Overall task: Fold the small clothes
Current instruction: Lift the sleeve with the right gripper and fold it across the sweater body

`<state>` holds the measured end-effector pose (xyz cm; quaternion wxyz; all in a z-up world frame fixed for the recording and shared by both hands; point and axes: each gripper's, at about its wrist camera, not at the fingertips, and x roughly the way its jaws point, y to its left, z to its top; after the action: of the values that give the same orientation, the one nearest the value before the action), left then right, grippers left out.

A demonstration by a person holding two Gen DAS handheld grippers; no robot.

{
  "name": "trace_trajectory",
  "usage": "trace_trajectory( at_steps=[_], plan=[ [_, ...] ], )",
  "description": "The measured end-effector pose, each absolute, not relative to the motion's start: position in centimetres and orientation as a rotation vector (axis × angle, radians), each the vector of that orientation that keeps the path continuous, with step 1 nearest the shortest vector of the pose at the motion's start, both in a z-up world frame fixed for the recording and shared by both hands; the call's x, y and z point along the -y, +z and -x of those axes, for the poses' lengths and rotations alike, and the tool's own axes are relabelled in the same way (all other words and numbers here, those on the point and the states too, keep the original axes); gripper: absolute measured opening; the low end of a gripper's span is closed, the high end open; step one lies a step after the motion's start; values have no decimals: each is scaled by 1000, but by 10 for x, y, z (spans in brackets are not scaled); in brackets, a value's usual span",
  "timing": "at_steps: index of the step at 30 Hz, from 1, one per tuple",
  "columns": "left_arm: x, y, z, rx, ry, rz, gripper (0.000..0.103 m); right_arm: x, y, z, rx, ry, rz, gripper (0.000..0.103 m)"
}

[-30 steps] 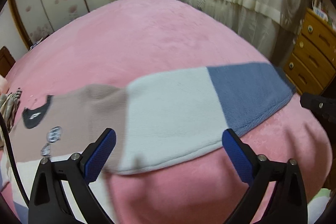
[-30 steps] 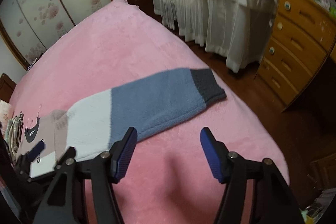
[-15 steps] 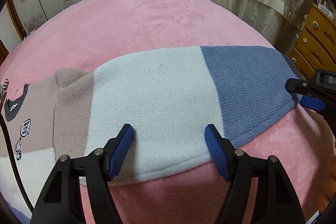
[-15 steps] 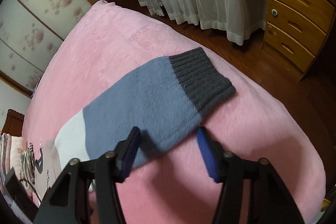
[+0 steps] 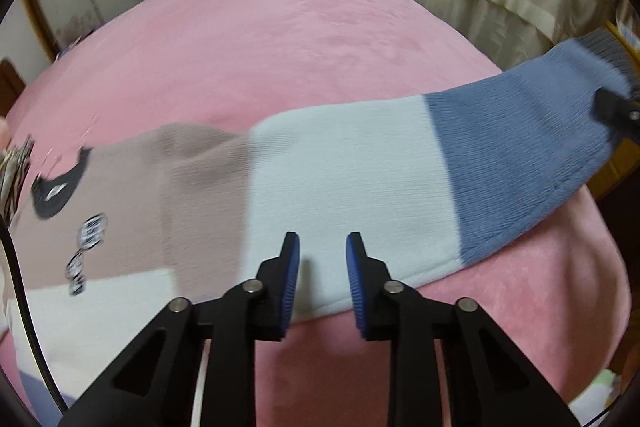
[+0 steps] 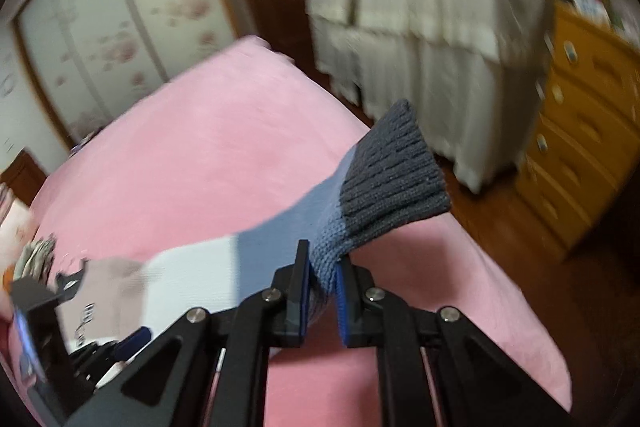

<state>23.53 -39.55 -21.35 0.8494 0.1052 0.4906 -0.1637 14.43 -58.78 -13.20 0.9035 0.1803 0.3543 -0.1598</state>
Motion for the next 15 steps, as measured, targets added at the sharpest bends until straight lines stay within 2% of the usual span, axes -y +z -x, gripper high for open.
trace_trajectory(
  at_steps=[7,9,15],
  plan=[
    [308,-148,-226,-944,-264,-225,18,504,-62,-146,-638,-148,-277,10],
    [278,-130,-224,-910,-222,-226,26,473,-48,-151,-629,-81,-257,10],
    [168,-97,-223,-867,-93,-134,34,376,-34,-168,-629,104,-203,10]
  ],
)
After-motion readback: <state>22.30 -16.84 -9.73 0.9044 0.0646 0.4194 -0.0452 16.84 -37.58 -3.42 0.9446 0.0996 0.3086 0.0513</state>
